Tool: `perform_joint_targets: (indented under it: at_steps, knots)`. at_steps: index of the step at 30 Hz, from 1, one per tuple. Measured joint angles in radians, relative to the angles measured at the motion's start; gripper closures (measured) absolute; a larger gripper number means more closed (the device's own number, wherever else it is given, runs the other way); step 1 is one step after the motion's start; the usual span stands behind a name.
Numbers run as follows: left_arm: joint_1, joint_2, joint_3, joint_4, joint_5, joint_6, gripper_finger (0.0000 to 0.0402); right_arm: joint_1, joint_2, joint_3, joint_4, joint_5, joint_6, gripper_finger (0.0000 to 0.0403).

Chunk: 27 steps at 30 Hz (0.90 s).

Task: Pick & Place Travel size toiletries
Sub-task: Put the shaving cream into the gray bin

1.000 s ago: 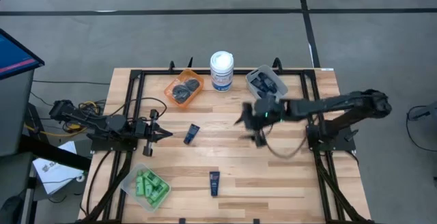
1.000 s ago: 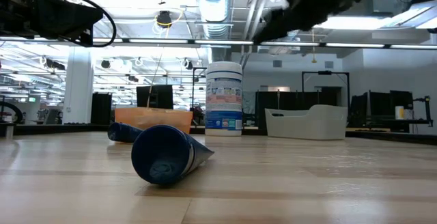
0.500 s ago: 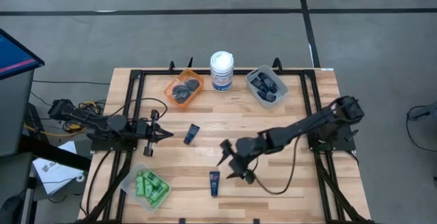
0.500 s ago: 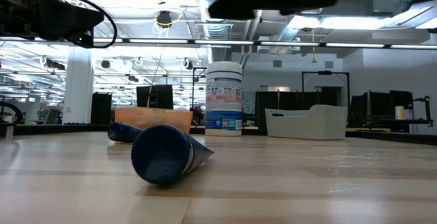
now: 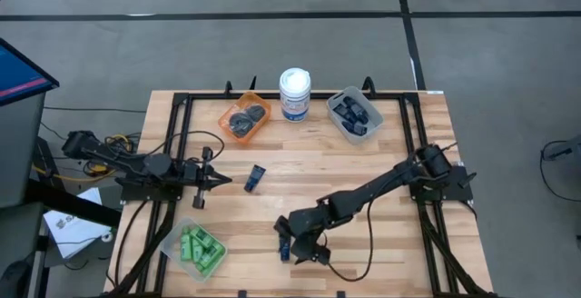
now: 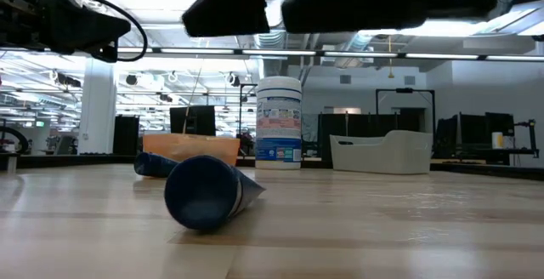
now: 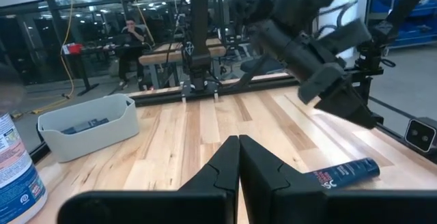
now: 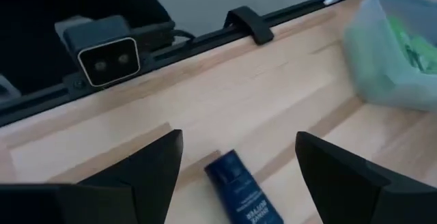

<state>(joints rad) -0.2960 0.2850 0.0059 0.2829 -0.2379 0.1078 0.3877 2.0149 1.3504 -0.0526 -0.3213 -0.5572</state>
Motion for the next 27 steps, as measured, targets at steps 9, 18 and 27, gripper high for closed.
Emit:
perform_joint_targets:
  at_steps: [9,18,27]
  knots:
    - [0.000,0.027,0.000,0.013,0.000,0.000,0.0401,0.003,0.000,0.016,0.040,-0.022,-0.048,0.0127]
    - [0.000,0.026,0.000,0.017,0.000,0.000,0.0401,-0.008,0.004,0.016,0.056,-0.022,-0.056,0.0127]
    - [0.000,0.025,0.000,0.023,0.000,0.000,0.0401,-0.073,0.082,0.016,0.085,-0.021,-0.060,0.0127]
